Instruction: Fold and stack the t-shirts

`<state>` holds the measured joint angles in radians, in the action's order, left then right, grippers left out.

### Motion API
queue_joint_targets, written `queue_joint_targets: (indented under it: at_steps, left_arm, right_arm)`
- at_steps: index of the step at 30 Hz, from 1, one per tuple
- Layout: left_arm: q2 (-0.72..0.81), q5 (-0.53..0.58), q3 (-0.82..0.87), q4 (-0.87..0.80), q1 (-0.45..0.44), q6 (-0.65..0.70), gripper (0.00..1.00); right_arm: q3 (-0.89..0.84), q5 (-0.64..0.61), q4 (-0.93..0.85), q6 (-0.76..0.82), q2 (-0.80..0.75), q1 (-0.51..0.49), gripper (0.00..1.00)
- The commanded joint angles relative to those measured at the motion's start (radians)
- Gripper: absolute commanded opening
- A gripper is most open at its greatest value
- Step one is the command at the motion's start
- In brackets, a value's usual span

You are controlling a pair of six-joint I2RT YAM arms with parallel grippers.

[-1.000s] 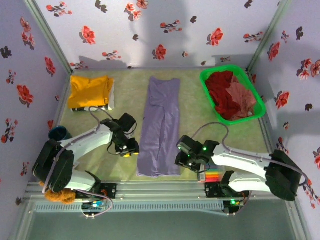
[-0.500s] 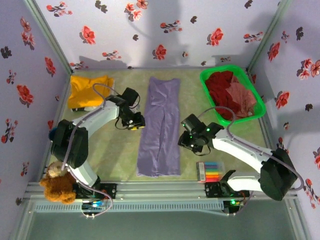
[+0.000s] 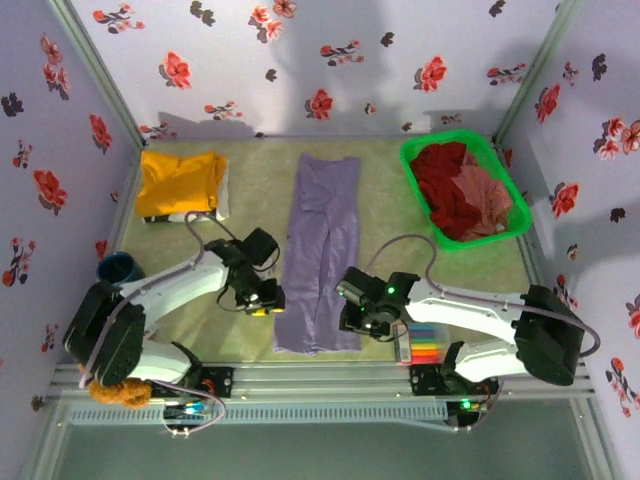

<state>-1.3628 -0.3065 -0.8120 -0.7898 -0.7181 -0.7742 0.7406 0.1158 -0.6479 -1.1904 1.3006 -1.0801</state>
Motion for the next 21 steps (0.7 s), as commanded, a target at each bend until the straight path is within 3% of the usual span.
queue_joint_targets:
  at_steps: [1,12,15,19,21]
  left_arm:
    - [0.066,0.004,0.056,0.004,-0.043,-0.102,0.39]
    - [0.022,0.009,0.161,0.118,-0.206,-0.247,0.39]
    - [0.003,0.024,0.173,0.135,-0.213,-0.25,0.25]
    - [-0.007,0.001,0.188,0.205,-0.217,-0.265,0.15]
    - [-0.016,-0.01,0.179,0.21,-0.216,-0.262,0.1]
  right_arm:
    - [-0.039,-0.016,0.0,-0.05,-0.011,-0.019,0.44]
    - [-0.075,0.028,0.079,-0.062,0.059,-0.048,0.42]
    - [-0.075,0.037,0.086,-0.058,0.08,-0.049,0.41]
    - [-0.063,0.036,0.074,-0.051,0.089,-0.05,0.34]
    - [-0.057,0.021,0.06,-0.05,0.079,-0.049,0.19]
